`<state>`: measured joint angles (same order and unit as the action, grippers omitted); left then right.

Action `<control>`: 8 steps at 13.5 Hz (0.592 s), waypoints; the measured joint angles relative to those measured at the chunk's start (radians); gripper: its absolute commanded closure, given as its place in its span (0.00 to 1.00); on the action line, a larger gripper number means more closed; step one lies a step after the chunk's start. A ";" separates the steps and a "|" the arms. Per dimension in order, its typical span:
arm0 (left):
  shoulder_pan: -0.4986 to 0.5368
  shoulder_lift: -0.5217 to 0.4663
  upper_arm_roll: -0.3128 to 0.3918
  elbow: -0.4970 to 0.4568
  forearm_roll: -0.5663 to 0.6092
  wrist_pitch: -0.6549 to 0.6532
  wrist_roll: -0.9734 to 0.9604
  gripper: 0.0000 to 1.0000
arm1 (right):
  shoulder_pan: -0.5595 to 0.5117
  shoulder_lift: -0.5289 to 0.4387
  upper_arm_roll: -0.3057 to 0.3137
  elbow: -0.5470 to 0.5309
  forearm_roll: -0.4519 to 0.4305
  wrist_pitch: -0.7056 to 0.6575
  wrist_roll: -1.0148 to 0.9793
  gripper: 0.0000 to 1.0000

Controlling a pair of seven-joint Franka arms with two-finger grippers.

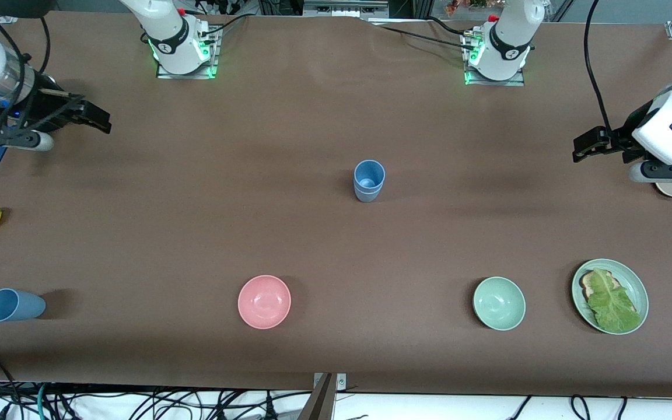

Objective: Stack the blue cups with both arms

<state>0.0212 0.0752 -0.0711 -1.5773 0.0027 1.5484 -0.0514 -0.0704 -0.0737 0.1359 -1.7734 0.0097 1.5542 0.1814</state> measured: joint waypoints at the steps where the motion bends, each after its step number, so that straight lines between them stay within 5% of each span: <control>1: 0.000 0.000 -0.002 0.000 0.000 0.000 0.000 0.00 | -0.004 0.000 0.003 0.005 0.000 -0.007 -0.001 0.00; 8: -0.002 0.000 -0.008 0.000 0.000 0.000 0.000 0.00 | -0.009 0.000 0.015 0.038 0.000 -0.030 -0.001 0.00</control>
<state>0.0191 0.0752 -0.0793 -1.5772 0.0027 1.5484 -0.0514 -0.0794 -0.0735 0.1505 -1.7356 0.0097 1.5246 0.1809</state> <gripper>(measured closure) 0.000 0.000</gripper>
